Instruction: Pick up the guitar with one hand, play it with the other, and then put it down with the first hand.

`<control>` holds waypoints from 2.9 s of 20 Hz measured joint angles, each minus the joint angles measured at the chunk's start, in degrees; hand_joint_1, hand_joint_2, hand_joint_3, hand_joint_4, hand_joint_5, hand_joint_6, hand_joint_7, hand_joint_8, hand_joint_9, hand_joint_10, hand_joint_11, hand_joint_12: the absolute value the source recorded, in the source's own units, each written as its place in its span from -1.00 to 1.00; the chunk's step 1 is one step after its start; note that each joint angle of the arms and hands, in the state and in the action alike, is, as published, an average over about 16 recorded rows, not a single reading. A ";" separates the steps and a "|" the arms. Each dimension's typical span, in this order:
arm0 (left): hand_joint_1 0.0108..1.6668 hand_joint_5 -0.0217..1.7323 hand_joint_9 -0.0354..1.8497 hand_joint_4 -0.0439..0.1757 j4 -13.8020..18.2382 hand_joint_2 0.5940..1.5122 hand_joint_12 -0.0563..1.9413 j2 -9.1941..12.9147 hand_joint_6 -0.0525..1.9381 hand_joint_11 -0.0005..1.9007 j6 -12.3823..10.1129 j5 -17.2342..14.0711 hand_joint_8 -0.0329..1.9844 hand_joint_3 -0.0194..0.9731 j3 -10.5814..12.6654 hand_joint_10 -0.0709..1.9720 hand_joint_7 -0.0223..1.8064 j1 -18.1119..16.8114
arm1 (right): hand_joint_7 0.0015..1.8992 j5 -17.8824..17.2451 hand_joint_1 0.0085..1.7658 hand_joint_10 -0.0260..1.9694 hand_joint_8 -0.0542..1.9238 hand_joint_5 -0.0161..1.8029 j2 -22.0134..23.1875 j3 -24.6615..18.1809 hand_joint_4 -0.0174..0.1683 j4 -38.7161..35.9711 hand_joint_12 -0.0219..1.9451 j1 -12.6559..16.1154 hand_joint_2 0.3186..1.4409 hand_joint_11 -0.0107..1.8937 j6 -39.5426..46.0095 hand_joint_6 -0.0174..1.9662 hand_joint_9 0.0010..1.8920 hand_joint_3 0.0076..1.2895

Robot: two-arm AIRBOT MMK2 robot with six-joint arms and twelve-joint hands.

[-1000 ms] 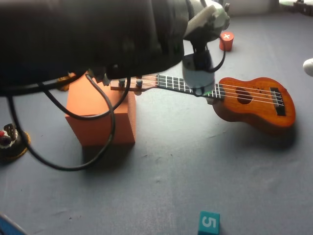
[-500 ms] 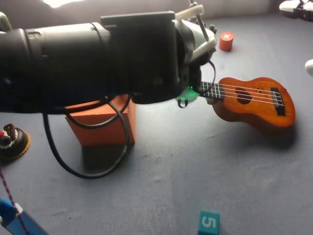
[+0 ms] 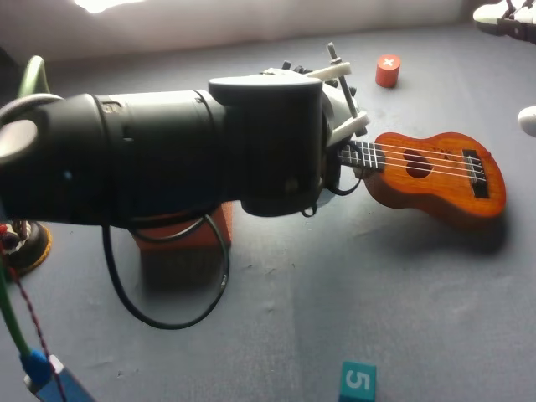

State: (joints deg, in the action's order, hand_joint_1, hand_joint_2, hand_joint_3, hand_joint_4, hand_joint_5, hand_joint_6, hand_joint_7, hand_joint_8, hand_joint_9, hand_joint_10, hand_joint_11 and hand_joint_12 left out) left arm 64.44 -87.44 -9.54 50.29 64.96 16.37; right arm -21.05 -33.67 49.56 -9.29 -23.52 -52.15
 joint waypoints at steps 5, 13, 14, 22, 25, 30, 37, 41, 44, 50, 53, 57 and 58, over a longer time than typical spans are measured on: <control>0.30 -0.95 -0.94 -0.54 1.36 0.12 -0.93 -1.66 -0.95 -0.98 -0.54 0.11 -0.98 -0.94 2.06 -0.92 -0.96 1.64 | -0.78 0.09 -0.82 -0.76 -0.93 -0.86 -0.01 -0.18 -0.73 0.00 -0.57 -0.01 0.74 -0.97 -0.43 -0.93 -0.92 -0.99; 0.32 -0.96 -0.94 -0.48 2.79 0.09 -0.93 -3.45 -0.95 -0.98 -1.69 -0.53 -0.98 -0.94 4.32 -0.92 -0.96 3.07 | -0.77 0.24 -0.83 -0.74 -0.93 -0.84 -0.02 -0.40 -0.73 0.00 -0.48 -0.01 0.74 -0.97 -1.02 -0.93 -0.92 -0.99; 0.32 -0.96 -0.94 -0.47 2.91 0.09 -0.93 -3.56 -0.95 -0.98 -1.76 -0.60 -0.98 -0.94 4.48 -0.92 -0.96 3.17 | -0.77 0.25 -0.84 -0.73 -0.93 -0.84 -0.02 -0.43 -0.73 0.00 -0.47 -0.01 0.74 -0.97 -1.08 -0.93 -0.92 -0.99; 0.34 -0.96 -0.94 -0.44 3.40 0.07 -0.93 -3.89 -0.95 -0.98 -2.20 -1.01 -0.98 -0.94 5.12 -0.92 -0.95 3.81 | -0.76 0.32 -0.84 -0.70 -0.93 -0.83 -0.02 -0.55 -0.73 0.00 -0.38 -0.01 0.74 -0.97 -1.40 -0.93 -0.93 -0.99; 0.34 -0.91 -0.91 -0.43 3.57 0.06 -0.77 -3.89 -0.94 -0.98 -2.20 -1.10 -0.93 -0.94 5.27 -0.86 -0.91 3.92 | -0.76 0.33 -0.83 -0.69 -0.93 -0.83 -0.02 -0.57 -0.73 0.00 -0.32 -0.01 0.74 -0.97 -1.47 -0.93 -0.92 -0.99; 0.37 -0.80 -0.86 -0.47 3.65 0.06 -0.19 -3.89 -0.52 -0.93 -2.20 -1.25 -0.42 -0.94 5.35 -0.31 -0.86 3.99 | -0.75 0.34 -0.82 -0.67 -0.93 -0.82 -0.02 -0.60 -0.73 0.00 -0.26 -0.01 0.74 -0.97 -1.55 -0.93 -0.91 -0.99; 0.39 -0.33 -0.42 -0.53 3.71 0.09 0.66 -3.89 0.04 -0.50 -2.23 -1.60 0.42 -0.94 5.33 0.51 -0.43 3.99 | -0.74 0.34 -0.80 -0.65 -0.93 -0.82 -0.02 -0.68 -0.73 0.00 -0.27 -0.01 0.75 -0.97 -1.63 -0.93 -0.91 -0.99; 0.43 -0.04 -0.06 -0.53 3.59 0.10 0.98 -3.89 0.50 -0.11 -2.25 -1.89 0.86 -0.95 5.23 0.91 -0.10 3.92 | -0.74 0.34 -0.81 -0.64 -0.93 -0.82 -0.02 -0.71 -0.73 0.01 -0.28 -0.01 0.76 -0.97 -1.67 -0.93 -0.92 -0.99; 0.48 0.17 0.20 -0.46 3.34 0.12 0.99 -3.84 0.66 0.17 -2.26 -2.15 0.95 -0.96 4.97 0.95 0.14 3.76 | -0.74 0.28 -0.81 -0.64 -0.93 -0.83 0.02 -0.68 -0.73 -0.91 -0.29 -0.01 0.76 -0.97 -0.77 -0.93 -0.92 -0.99; 0.61 0.39 0.56 -0.27 1.41 0.08 0.98 -3.11 0.87 0.53 -1.43 -2.73 0.97 -0.98 3.89 0.96 0.47 2.78 | -0.74 -2.61 -0.81 -0.63 -0.93 -0.83 0.33 0.47 -0.73 -11.73 -0.25 0.01 0.77 -0.97 10.79 -0.93 -0.92 -0.99; 0.67 0.41 0.57 -0.16 -0.59 0.10 0.98 -2.04 0.96 0.57 -0.24 -3.04 0.97 -0.99 2.83 0.96 0.47 1.67 | -0.74 -4.64 -0.81 -0.62 -0.93 -0.83 0.55 1.17 -0.74 -19.20 -0.22 0.02 0.77 -0.97 18.27 -0.94 -0.92 -0.99; 0.71 0.41 0.55 -0.08 -4.17 0.10 0.97 0.33 0.96 0.56 1.97 -3.43 0.97 -0.99 0.58 0.96 0.44 -0.27 | -0.76 -6.81 -0.81 -0.62 -0.93 -0.83 0.86 2.11 -0.74 -30.15 -0.20 0.13 0.77 -0.97 28.73 -0.94 -0.92 -0.99; 0.71 0.40 0.54 -0.08 -5.19 0.10 0.96 1.10 0.96 0.56 2.62 -3.52 0.97 -0.99 -0.10 0.96 0.43 -0.82 | -0.76 -7.17 -0.81 -0.62 -0.93 -0.83 0.93 2.35 -0.74 -32.84 -0.20 0.19 0.77 -0.97 31.33 -0.94 -0.92 -0.99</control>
State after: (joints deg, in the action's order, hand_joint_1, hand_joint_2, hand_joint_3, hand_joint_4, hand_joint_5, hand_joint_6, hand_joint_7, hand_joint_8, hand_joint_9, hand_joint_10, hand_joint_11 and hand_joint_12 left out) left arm 59.25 -86.34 -6.92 46.77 64.86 15.56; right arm -28.22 -32.74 51.91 -42.13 -23.33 -20.82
